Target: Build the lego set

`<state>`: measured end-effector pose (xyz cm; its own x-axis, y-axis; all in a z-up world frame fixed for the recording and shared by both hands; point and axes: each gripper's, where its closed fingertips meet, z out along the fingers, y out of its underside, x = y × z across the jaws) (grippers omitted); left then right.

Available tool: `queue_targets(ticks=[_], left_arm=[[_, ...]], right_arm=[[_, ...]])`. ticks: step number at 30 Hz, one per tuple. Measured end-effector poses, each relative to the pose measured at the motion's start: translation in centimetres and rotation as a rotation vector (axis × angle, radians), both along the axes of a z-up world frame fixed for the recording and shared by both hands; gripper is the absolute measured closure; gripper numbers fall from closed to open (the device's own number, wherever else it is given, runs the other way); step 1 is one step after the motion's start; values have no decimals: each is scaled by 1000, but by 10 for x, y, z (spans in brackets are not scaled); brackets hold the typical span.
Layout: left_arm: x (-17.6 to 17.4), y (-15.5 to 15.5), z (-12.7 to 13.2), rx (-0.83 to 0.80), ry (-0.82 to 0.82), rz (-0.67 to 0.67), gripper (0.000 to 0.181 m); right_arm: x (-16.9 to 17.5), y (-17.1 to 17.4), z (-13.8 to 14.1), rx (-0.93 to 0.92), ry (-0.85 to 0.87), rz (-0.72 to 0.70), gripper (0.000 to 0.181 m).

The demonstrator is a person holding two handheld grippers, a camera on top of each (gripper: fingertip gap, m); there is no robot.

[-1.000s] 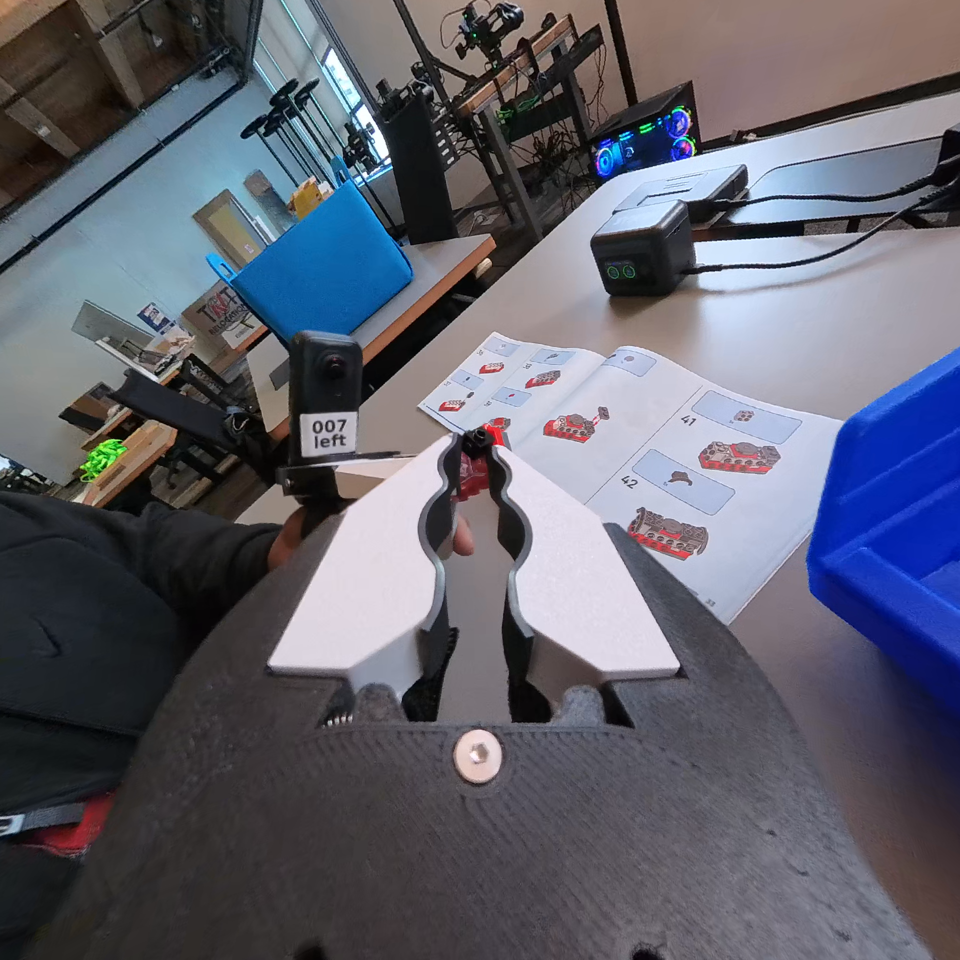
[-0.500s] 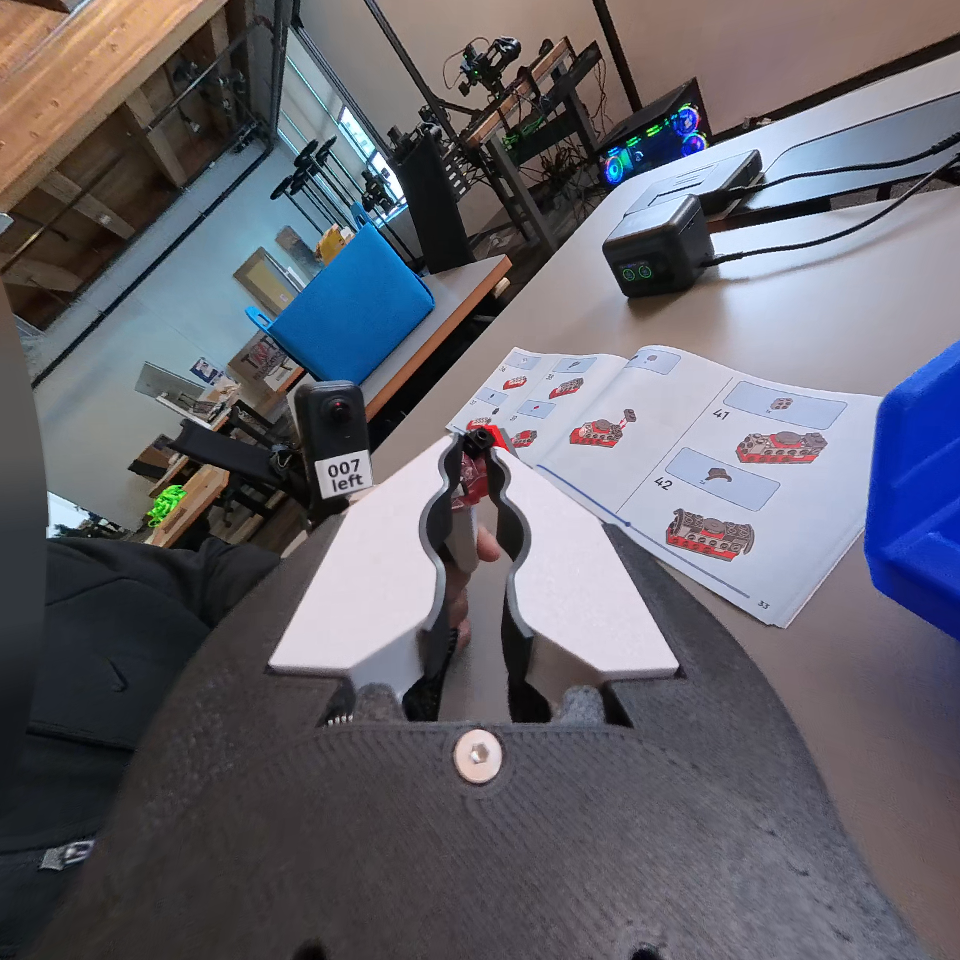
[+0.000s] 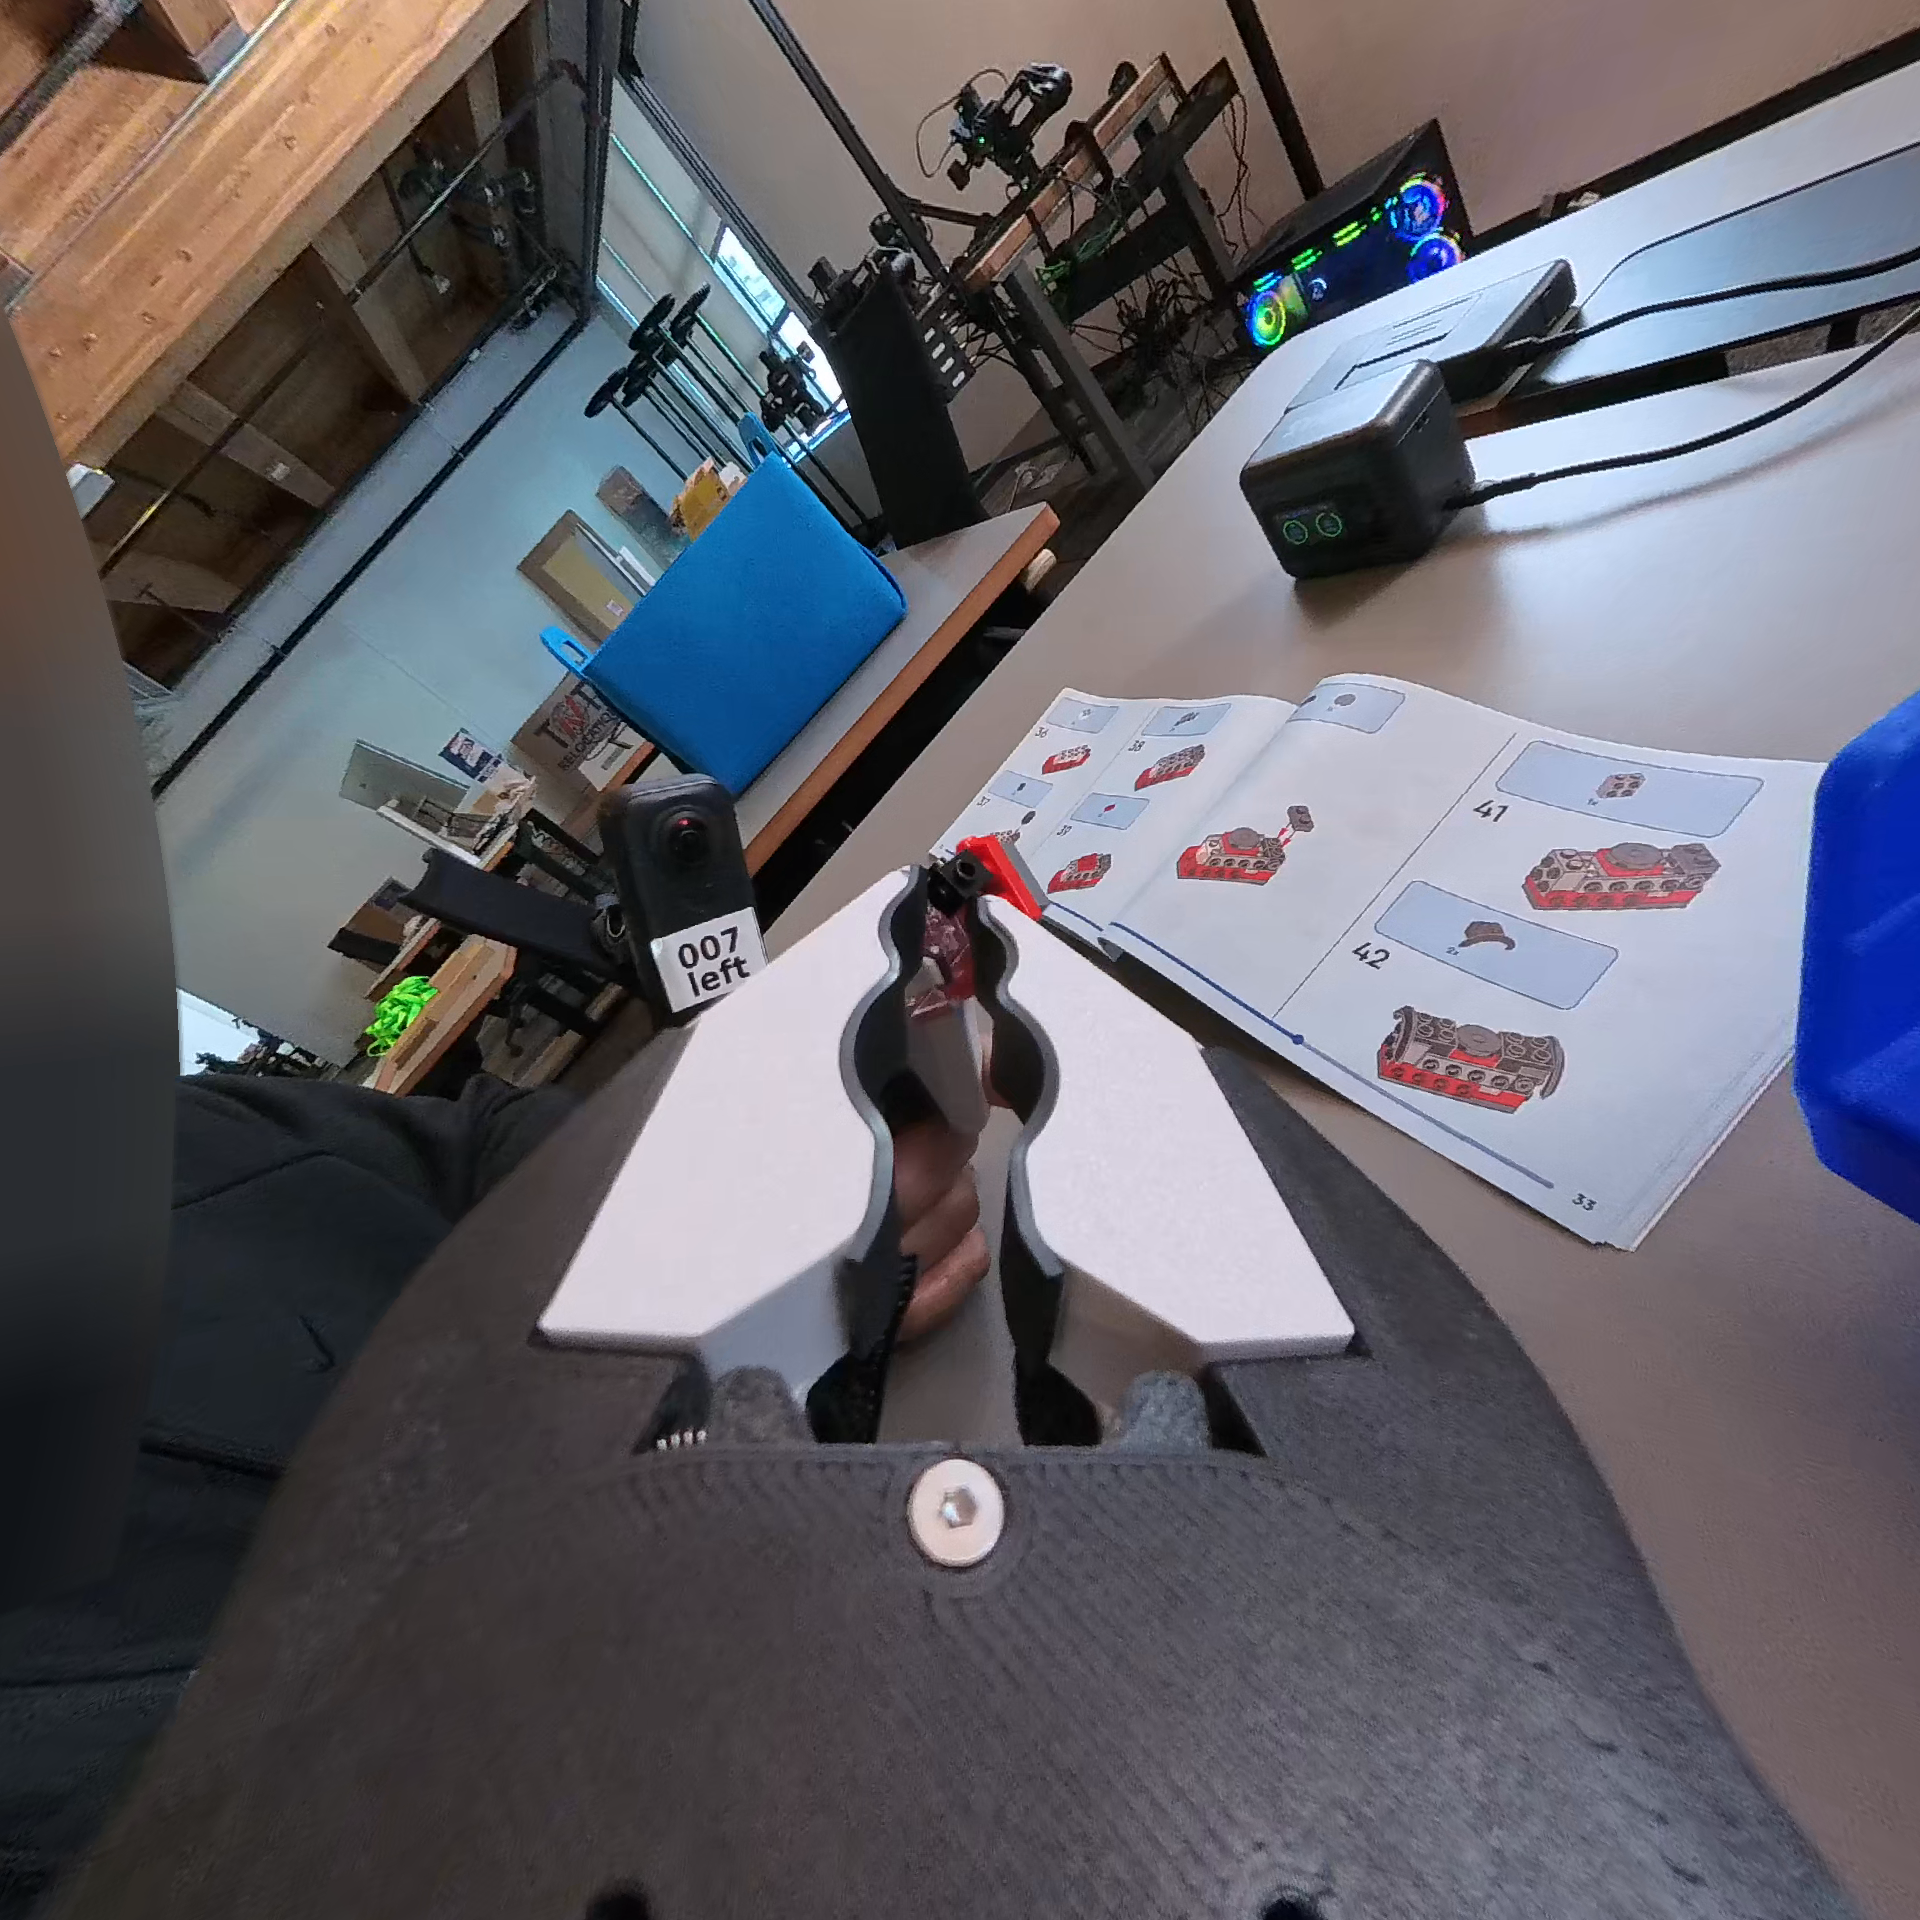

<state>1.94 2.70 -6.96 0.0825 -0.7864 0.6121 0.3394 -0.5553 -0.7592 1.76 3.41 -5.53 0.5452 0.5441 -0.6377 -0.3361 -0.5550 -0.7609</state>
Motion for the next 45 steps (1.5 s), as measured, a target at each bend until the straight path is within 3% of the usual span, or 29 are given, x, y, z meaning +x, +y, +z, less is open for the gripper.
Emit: queue_targets(ticks=[37, 45], left_arm=[[0, -1, 0, 1, -5, -9, 162], [0, -2, 1, -127, -86, -83, 162]], right_arm=[[2, 2, -1, 84, -141, -52, 171], [2, 3, 0, 103, -151, -65, 172]])
